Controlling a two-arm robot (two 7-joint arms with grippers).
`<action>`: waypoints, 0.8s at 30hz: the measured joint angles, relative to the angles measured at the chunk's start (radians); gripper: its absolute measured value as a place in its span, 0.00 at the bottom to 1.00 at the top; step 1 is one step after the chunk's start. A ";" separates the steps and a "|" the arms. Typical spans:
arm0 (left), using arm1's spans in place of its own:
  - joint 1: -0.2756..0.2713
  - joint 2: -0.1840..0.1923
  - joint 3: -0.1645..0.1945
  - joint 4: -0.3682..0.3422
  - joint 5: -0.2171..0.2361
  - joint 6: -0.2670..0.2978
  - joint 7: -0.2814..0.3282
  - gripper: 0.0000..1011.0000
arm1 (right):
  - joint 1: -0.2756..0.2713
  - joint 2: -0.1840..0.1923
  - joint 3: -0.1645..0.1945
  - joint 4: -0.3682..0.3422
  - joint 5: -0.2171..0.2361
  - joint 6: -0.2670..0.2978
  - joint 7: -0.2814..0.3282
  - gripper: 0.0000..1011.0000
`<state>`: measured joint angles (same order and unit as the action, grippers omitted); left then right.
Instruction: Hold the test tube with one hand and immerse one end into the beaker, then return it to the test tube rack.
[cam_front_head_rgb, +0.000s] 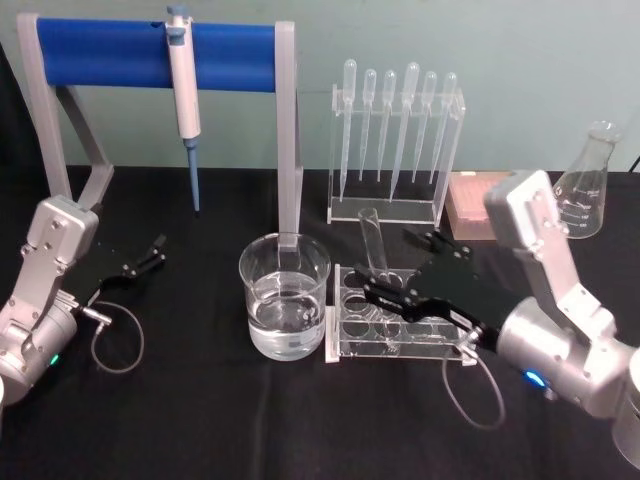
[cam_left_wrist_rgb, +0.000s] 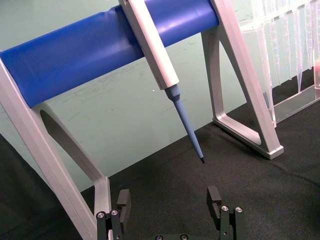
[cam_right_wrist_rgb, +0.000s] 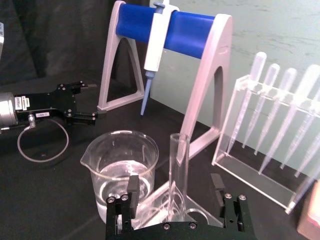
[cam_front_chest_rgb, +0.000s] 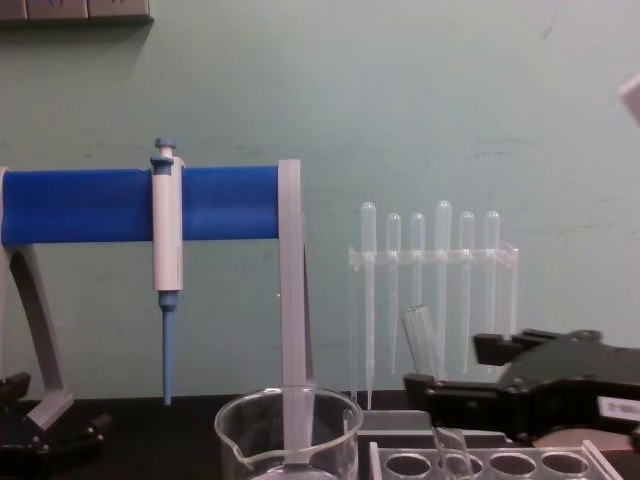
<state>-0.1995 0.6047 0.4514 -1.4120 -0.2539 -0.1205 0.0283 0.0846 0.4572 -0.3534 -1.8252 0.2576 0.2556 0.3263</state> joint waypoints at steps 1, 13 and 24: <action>0.000 0.000 0.000 0.000 0.000 0.000 0.000 0.99 | -0.011 0.004 0.007 -0.010 0.002 0.001 -0.002 0.88; 0.000 0.000 0.000 0.000 0.000 0.000 0.000 0.99 | -0.141 -0.006 0.134 -0.077 0.018 -0.013 -0.093 0.99; 0.000 0.000 0.000 0.000 0.000 0.000 0.000 0.99 | -0.127 -0.124 0.201 0.069 -0.073 -0.142 -0.256 0.99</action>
<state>-0.1996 0.6046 0.4514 -1.4120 -0.2539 -0.1205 0.0283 -0.0424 0.3329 -0.1519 -1.7559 0.1846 0.1132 0.0701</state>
